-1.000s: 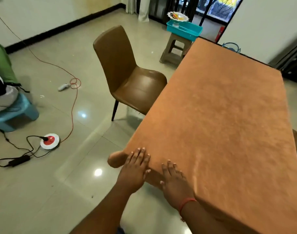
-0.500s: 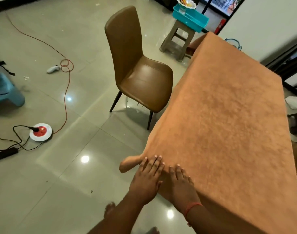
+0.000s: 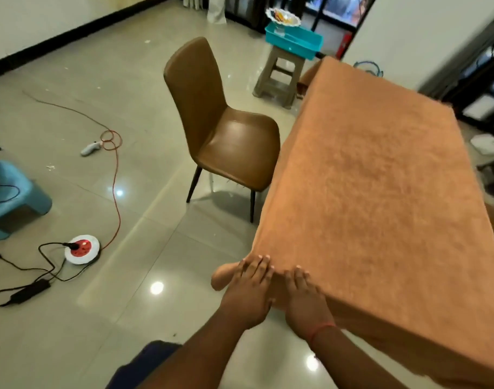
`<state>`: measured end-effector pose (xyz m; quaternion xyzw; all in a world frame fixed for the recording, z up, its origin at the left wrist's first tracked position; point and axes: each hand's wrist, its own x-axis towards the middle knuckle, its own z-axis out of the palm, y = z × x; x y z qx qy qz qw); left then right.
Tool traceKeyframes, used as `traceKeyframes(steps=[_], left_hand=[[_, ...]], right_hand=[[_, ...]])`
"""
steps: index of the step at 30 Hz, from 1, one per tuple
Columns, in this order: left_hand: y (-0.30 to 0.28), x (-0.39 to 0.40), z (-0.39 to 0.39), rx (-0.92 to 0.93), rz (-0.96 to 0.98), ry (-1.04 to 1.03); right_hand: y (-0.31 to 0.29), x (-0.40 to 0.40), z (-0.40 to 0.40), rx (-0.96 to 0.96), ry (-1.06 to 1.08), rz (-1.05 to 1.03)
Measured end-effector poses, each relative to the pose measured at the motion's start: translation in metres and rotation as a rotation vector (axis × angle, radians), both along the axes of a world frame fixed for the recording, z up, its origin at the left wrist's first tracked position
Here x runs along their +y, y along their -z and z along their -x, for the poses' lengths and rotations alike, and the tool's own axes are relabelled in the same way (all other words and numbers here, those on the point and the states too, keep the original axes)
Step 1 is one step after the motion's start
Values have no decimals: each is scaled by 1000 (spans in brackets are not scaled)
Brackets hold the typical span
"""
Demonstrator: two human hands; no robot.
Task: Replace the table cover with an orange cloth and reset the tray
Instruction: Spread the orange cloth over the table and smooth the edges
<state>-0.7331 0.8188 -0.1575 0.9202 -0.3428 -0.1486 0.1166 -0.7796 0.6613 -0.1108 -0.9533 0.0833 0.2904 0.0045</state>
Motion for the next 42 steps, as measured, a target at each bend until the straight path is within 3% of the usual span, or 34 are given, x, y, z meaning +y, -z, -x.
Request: traceKeyframes(steps=[6,16,24,30,37,42], left_hand=[[-9,18,-28,-58,-56,206],[0,43,-93,-131,-94,547],[-4,53,-108,-275,-123,721],[-18,60,-123,-240,-180,759],[-23,74,-142,-77,-225,758],[-17,117,-203,151,-347,583]], right_hand=[[-11,20,-5,7,147,1],[13,84,-50,-104,628,23],[16,98,-57,-74,678,70],[11,117,-62,-64,661,78],[4,114,-63,-58,632,153],[-5,98,-110,-160,614,177]])
